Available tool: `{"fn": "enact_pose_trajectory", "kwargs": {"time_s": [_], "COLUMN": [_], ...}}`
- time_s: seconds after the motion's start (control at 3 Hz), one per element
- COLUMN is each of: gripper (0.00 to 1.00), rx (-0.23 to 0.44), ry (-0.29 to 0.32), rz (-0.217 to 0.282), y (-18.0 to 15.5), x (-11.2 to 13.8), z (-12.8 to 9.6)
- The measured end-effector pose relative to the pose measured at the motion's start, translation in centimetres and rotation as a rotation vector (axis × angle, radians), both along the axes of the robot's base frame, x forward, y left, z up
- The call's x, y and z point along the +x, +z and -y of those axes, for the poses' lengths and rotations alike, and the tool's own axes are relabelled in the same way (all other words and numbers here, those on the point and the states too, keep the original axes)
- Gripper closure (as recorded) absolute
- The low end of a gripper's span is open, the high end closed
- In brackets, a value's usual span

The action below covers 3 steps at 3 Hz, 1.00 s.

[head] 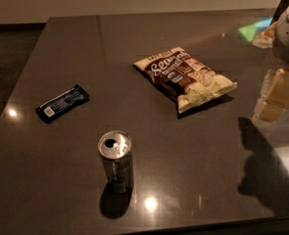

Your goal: Move redbull can near rxbar blueberry

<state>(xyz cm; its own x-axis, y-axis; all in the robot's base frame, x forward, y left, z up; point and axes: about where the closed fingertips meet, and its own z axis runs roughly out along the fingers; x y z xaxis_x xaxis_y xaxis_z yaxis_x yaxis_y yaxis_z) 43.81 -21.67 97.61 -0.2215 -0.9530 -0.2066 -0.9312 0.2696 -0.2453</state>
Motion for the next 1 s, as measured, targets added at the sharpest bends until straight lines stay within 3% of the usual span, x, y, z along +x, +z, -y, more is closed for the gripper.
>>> {"fn": "enact_pose_trajectory", "kwargs": {"time_s": [0.67,1.0], "gripper": [0.00,0.00], "rx": [-0.001,0.036], "ry": [0.023,0.098], "rz": [-0.008,-0.021], "y": [0.2,-0.2], "x": [0.3,0.7], "z": [-0.7,-3.6]}}
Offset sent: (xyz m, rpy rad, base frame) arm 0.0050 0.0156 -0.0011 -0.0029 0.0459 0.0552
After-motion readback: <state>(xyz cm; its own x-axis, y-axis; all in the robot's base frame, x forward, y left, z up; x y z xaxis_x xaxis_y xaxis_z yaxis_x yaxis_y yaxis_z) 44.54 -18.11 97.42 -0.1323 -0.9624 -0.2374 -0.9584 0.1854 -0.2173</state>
